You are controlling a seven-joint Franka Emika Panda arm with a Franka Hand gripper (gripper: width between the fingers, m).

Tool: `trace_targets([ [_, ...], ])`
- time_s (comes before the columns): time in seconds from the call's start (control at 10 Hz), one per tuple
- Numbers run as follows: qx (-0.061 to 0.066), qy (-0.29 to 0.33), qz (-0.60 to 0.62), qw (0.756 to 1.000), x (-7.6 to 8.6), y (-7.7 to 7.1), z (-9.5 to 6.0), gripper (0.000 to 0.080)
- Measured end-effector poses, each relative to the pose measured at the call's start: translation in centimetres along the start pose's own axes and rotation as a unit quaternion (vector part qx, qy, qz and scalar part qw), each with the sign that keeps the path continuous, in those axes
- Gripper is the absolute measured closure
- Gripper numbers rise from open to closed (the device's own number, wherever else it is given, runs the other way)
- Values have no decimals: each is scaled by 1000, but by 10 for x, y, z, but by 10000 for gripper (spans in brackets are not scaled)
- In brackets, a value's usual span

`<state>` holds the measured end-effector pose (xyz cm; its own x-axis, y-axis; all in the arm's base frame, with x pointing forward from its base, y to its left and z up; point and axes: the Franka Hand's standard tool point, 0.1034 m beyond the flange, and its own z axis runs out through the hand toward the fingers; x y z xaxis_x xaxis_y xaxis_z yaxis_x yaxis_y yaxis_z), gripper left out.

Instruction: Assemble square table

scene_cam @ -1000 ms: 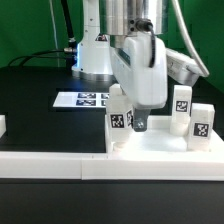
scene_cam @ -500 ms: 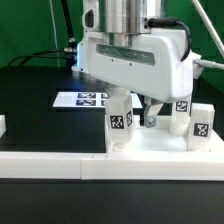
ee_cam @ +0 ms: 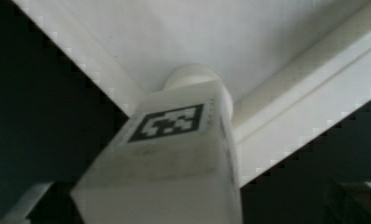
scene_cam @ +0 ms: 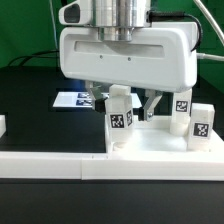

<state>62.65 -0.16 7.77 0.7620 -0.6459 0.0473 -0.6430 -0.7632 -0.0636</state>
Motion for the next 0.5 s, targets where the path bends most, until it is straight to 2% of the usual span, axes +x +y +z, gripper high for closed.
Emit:
trace_targets([
  [0.1, 0, 0, 8, 1000, 0, 0, 0, 150],
  [0.3, 0, 0, 52, 999, 0, 0, 1, 419],
  [0.4, 0, -1, 99, 995, 0, 1, 1, 512],
  [0.5, 0, -1, 122, 993, 0, 1, 1, 512],
])
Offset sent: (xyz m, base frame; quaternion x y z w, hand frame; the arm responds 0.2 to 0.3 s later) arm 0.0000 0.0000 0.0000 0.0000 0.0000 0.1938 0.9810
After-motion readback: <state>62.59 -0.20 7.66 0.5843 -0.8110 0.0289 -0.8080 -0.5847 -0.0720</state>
